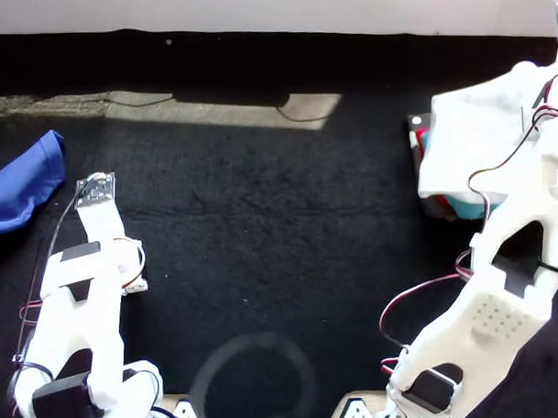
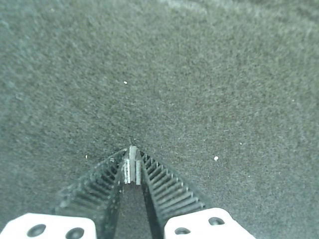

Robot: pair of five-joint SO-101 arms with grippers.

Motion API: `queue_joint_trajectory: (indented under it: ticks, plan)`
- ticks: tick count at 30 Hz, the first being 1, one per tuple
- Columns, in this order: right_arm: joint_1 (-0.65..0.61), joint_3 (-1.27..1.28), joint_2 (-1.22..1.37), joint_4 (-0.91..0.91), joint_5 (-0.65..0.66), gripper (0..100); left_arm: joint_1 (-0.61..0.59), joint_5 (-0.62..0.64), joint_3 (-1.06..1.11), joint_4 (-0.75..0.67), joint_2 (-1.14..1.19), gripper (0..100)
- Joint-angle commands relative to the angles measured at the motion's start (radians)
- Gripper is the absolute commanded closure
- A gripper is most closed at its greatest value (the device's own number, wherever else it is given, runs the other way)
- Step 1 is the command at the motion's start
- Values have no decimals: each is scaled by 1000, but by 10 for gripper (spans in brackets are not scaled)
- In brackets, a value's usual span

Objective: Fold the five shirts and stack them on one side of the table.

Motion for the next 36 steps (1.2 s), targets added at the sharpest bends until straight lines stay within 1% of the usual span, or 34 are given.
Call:
queue_joint_trajectory:
  ticks: [1,6,11,12,16,18,22,24,26,27,29,30,32,33,36]
  plan:
    - [25,-58,50,-73,71,991,-4,-5,2,-15,-15,991]
    - [77,-58,134,-237,74,991,-4,-5,2,-15,-15,991]
    - [88,-58,186,-260,75,974,-4,-5,2,-15,-15,991]
    - [88,-58,186,-257,72,944,-4,-5,2,-15,-15,991]
    - [82,-59,182,-225,57,763,-4,-5,2,-15,-15,991]
    - [81,-101,177,-226,-2,732,-4,-5,2,-15,-15,991]
    - [82,-249,174,-226,-212,732,-4,-5,2,-15,-15,991]
    - [81,-306,173,-222,-287,732,-4,-5,2,-15,-15,991]
    - [79,-340,173,-191,-311,754,-4,-5,2,-15,-15,991]
    - [77,-343,174,-166,-311,794,-4,-5,2,-15,-15,991]
    - [71,-338,177,-134,-310,943,-4,-5,2,-15,-15,991]
    - [68,-337,179,-125,-288,998,-4,-5,2,-15,-15,991]
    - [58,-295,179,-99,-216,971,-4,-5,2,-15,-15,991]
    - [50,-271,179,-93,-193,985,-4,-5,2,-15,-15,991]
    - [39,-205,179,-119,-172,992,-4,-5,2,-15,-15,991]
